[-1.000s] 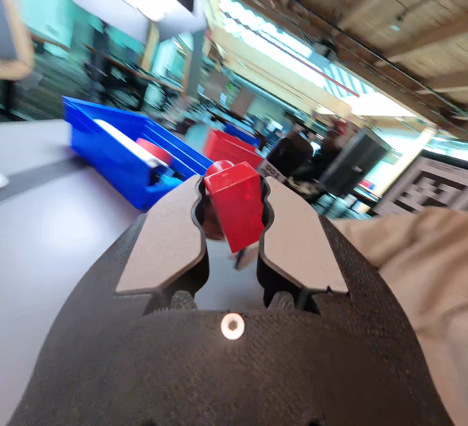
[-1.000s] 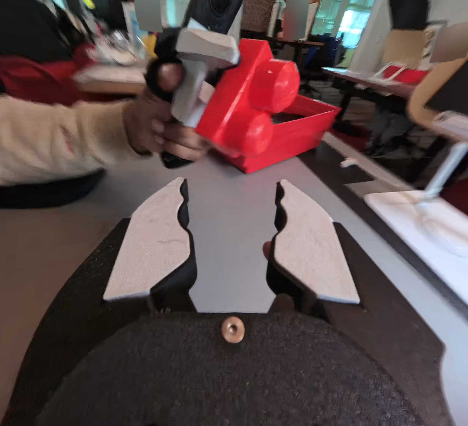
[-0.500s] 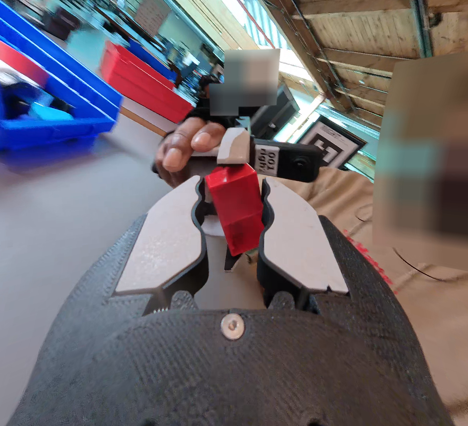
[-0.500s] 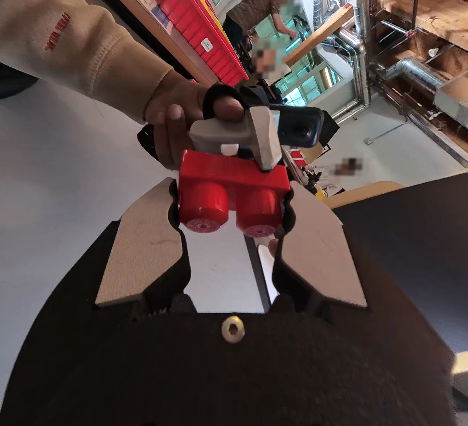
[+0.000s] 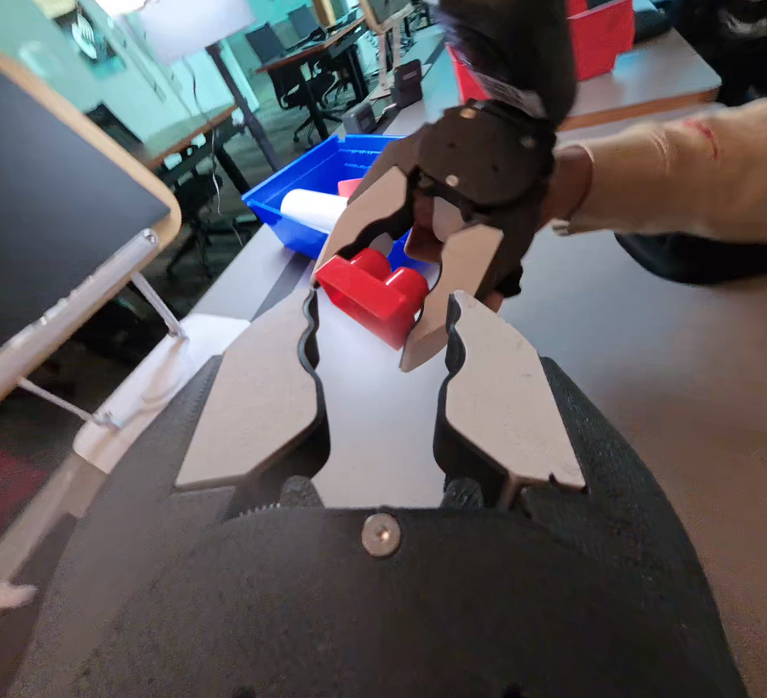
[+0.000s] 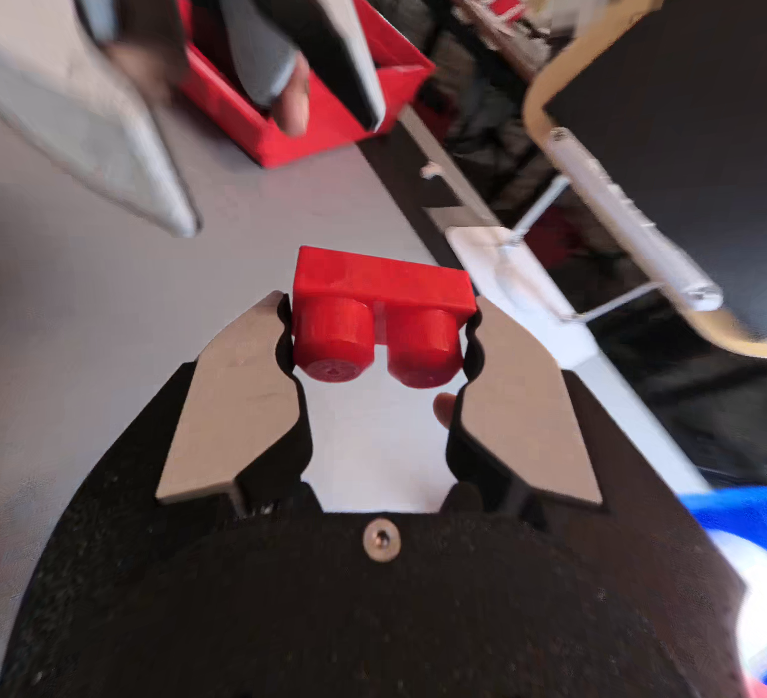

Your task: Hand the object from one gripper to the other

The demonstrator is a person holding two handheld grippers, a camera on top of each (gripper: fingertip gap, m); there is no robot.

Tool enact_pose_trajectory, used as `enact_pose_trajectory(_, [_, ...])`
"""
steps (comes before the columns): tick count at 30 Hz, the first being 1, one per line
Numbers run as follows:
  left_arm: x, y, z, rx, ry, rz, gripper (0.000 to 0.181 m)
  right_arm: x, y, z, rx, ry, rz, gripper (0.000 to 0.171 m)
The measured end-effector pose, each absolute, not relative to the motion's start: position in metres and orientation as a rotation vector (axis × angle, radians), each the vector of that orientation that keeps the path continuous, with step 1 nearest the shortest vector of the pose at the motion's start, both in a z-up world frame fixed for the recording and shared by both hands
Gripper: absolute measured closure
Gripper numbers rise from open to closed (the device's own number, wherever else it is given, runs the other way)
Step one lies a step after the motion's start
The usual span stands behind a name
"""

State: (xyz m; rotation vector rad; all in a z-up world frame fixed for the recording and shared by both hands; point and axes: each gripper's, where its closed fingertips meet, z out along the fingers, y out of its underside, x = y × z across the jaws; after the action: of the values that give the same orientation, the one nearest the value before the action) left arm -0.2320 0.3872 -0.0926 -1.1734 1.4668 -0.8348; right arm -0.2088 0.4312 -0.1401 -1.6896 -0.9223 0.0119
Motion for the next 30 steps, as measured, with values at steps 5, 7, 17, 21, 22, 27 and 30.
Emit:
enact_pose_trajectory(5, [-0.234, 0.358, -0.089, -0.885, 1.608, -0.677, 0.117, -0.234, 0.393, -0.121, -1.733, -0.912, 0.640, 0.091])
enact_pose_trajectory(7, [-0.234, 0.352, -0.087, -0.814, 1.628, -0.580, 0.115, -0.240, 0.381, -0.114, -1.745, -0.903, 0.821, 0.091])
enact_pose_trajectory(17, [-0.229, 0.337, -0.083, -0.656, 1.632, -0.418, 0.132, -0.272, 0.320, -0.083, -1.675, -0.971, 1.450, 0.091])
enact_pose_trajectory(21, [-0.230, 0.330, -0.078, -0.656, 1.627, -0.474, 0.143, -0.276, 0.314, -0.076, -1.641, -0.979, 1.504, 0.091])
enact_pose_trajectory(22, [-0.230, 0.332, -0.076, -0.670, 1.610, -0.480, 0.143, -0.275, 0.315, -0.073, -1.631, -0.966, 1.497, 0.091])
enact_pose_trajectory(27, [-0.243, 0.361, -0.053, -0.907, 1.422, -0.809, 0.143, -0.251, 0.330, -0.055, -1.521, -0.946, 1.200, 0.089])
enact_pose_trajectory(30, [-0.250, 0.379, -0.048, -1.139, 1.314, -1.141, 0.144, -0.234, 0.340, -0.033, -1.387, -0.937, 0.857, 0.089])
